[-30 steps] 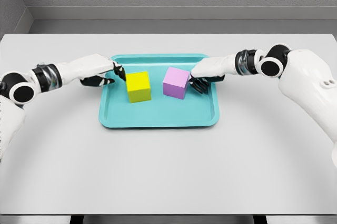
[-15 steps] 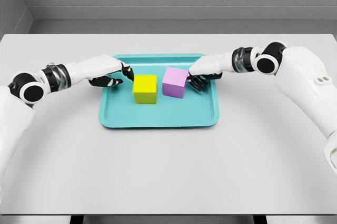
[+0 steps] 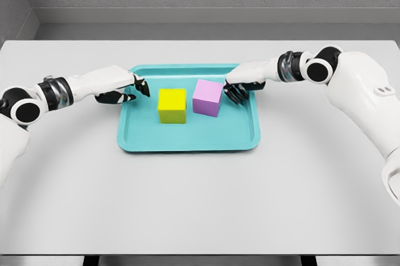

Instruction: Push two cubes

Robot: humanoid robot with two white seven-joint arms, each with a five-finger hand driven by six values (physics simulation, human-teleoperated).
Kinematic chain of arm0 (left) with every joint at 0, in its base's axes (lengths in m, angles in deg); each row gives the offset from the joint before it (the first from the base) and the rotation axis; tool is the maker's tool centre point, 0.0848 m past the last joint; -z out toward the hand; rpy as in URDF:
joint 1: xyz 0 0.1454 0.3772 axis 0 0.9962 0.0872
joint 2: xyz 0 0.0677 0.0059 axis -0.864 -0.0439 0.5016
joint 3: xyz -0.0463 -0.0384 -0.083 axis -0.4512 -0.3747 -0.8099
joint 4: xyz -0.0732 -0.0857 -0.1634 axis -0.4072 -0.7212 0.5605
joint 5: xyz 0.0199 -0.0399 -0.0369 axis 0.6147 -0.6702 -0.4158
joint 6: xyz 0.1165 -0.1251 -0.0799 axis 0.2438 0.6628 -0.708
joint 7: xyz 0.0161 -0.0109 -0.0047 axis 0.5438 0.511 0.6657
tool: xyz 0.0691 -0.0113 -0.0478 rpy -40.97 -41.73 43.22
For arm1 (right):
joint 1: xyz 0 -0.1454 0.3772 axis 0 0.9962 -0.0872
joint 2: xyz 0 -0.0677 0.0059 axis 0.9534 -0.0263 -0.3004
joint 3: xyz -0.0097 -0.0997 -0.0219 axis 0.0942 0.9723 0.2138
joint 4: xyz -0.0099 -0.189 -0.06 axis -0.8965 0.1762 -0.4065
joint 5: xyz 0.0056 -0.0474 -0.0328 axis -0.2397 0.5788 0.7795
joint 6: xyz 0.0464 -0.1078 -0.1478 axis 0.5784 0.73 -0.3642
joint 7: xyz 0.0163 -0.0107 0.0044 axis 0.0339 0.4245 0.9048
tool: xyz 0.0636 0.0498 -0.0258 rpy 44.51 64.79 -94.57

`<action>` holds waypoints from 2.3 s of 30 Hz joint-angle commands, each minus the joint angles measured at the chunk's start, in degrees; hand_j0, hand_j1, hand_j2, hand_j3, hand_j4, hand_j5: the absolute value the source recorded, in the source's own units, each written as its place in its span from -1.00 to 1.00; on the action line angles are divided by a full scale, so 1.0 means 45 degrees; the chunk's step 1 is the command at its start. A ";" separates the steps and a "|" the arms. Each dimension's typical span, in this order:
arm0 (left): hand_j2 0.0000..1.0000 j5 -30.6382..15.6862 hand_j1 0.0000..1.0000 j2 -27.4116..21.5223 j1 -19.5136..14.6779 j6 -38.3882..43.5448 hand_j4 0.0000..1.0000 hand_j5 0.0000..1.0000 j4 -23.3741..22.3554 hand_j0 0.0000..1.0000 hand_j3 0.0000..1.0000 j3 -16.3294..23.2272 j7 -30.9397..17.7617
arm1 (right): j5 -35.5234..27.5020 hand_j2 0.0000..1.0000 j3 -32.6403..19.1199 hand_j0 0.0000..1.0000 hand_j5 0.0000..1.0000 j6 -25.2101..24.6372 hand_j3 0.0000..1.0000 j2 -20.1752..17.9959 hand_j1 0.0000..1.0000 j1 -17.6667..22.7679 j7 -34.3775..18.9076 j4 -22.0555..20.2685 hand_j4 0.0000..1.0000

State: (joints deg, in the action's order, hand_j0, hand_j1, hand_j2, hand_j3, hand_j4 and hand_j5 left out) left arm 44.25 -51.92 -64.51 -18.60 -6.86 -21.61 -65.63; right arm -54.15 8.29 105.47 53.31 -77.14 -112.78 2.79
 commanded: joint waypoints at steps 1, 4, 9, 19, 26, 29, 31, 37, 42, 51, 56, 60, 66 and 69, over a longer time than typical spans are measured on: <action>0.09 -0.0091 0.09 0.0018 0.0000 0.0036 0.09 0.09 0.0018 0.09 0.09 0.0018 0.0004 | 0.1002 -0.72 0.0006 -0.72 -0.72 0.0015 -0.72 0.0047 -0.72 0.0000 0.0235 0.0205 -0.72; 0.09 -0.0091 0.09 -0.0002 -0.0020 0.0036 0.09 0.09 0.0018 0.09 0.09 -0.0001 0.0004 | 0.1217 -0.72 0.0006 -0.72 -0.72 0.0015 -0.72 0.0222 -0.72 -0.0059 0.0235 0.0361 -0.72; 0.09 -0.0072 0.09 -0.0002 -0.0020 0.0036 0.09 0.09 -0.0002 0.09 0.09 -0.0021 0.0004 | 0.1237 -0.72 0.0006 -0.72 -0.72 0.0015 -0.72 0.0320 -0.72 -0.0078 0.0235 0.0478 -0.72; 0.09 -0.0072 0.09 0.0018 0.0000 0.0036 0.09 0.09 -0.0002 0.09 0.09 -0.0040 0.0004 | 0.1256 -0.72 0.0006 -0.72 -0.72 0.0015 -0.72 0.0554 -0.72 -0.0293 0.0235 0.0459 -0.72; 0.09 -0.0072 0.09 0.0037 0.0000 0.0036 0.09 0.09 0.0018 0.09 0.09 -0.0060 0.0004 | 0.1588 -0.72 -0.0014 -0.72 -0.72 0.0015 -0.72 0.0672 -0.72 -0.0371 0.0235 0.0478 -0.72; 0.09 -0.0052 0.09 0.0057 0.0000 0.0036 0.09 0.09 -0.0002 0.09 0.09 -0.0060 0.0004 | 0.1588 -0.72 -0.0013 -0.72 -0.72 0.0015 -0.72 0.0750 -0.72 -0.0410 0.0235 0.0459 -0.72; 0.09 -0.0033 0.09 0.0096 -0.0020 0.0036 0.09 0.09 -0.0002 0.09 0.09 -0.0060 0.0004 | 0.1588 -0.72 0.0006 -0.72 -0.72 0.0015 -0.72 0.0847 -0.72 -0.0449 0.0235 0.0459 -0.72; 0.09 -0.0052 0.09 0.0115 -0.0039 0.0036 0.09 0.09 -0.0002 0.09 0.09 -0.0079 0.0004 | 0.1627 -0.72 0.0006 -0.72 -0.72 0.0015 -0.72 0.0946 -0.72 -0.0449 0.0235 0.0459 -0.72; 0.09 -0.0072 0.09 0.0135 -0.0020 0.0036 0.09 0.09 0.0018 0.09 0.09 -0.0079 0.0004 | 0.1608 -0.72 0.0006 -0.72 -0.72 0.0015 -0.72 0.0965 -0.72 -0.0449 0.0235 0.0439 -0.72; 0.09 -0.0130 0.09 -0.0041 0.0195 0.0036 0.09 0.09 0.0564 0.09 0.09 0.0038 0.0004 | 0.1920 -0.72 -0.0111 -0.72 -0.72 0.0015 -0.72 0.0828 -0.72 -0.0820 0.0235 0.0713 -0.72; 0.09 -0.0247 0.09 -0.0275 0.0254 0.0036 0.09 0.09 0.0740 0.09 0.09 0.0057 0.0004 | 0.2740 -0.72 -0.0111 -0.72 -0.72 0.0015 -0.72 0.1277 -0.72 -0.1308 0.0235 0.1084 -0.72; 0.09 -0.0247 0.09 -0.0314 0.0371 0.0036 0.09 0.09 0.0916 0.09 0.09 0.0057 0.0004 | 0.2819 -0.73 -0.0053 -0.73 -0.73 0.0015 -0.73 0.1805 -0.73 -0.1640 0.0235 0.1670 -0.73; 0.09 -0.0248 0.09 -0.0314 0.0371 0.0036 0.09 0.09 0.0916 0.09 0.09 0.0038 0.0004 | 0.3892 -0.74 -0.0033 -0.74 -0.74 0.0015 -0.74 0.2176 -0.74 -0.1777 0.0235 0.1670 -0.74; 0.09 -0.0326 0.09 -0.0334 0.0391 0.0036 0.09 0.09 0.1033 0.09 0.09 0.0038 0.0004 | 0.4381 -0.75 -0.0033 -0.75 -0.75 0.0015 -0.75 0.2352 -0.75 -0.1856 0.0235 0.1670 -0.75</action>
State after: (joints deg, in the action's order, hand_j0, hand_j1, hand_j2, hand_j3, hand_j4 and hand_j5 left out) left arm 43.34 -53.36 -62.76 -18.60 -2.53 -21.40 -65.63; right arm -36.01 8.30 105.66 63.39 -85.58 -111.73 10.24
